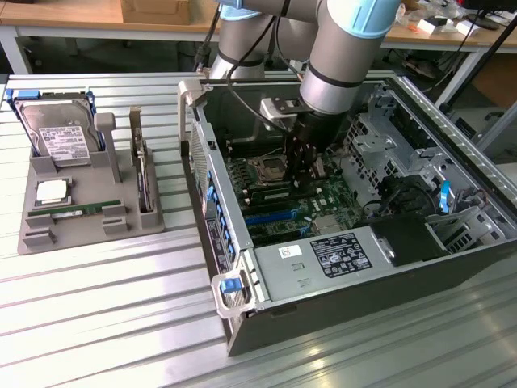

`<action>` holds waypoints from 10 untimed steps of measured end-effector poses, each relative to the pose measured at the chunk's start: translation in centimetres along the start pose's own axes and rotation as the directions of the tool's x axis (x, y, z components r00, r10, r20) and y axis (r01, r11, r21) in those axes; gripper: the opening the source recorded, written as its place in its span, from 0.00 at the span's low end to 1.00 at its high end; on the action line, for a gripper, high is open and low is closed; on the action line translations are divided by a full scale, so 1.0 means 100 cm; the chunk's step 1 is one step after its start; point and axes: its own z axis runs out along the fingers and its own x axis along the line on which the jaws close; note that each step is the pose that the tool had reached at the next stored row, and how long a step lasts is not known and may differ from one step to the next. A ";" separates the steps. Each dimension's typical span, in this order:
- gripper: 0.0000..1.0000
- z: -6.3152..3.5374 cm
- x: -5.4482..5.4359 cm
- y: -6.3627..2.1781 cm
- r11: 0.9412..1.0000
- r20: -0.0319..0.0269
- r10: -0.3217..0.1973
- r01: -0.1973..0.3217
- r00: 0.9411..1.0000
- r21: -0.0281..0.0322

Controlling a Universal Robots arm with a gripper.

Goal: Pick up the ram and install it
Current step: 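Insert the ram into the slot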

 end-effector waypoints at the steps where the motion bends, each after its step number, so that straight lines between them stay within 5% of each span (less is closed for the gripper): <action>1: 0.33 -0.0045 0.000 0.0000 1.000 0.000 0.000 0.000 1.000 0.000; 4: 0.33 -0.0122 -0.001 0.0002 1.000 0.000 0.000 0.000 1.000 0.000; 7: 0.11 -0.0131 0.000 -0.0018 1.000 0.000 0.000 0.000 1.000 0.000; 10: 0.11 -0.0135 0.000 -0.0210 1.000 0.000 -0.001 0.001 1.000 -0.007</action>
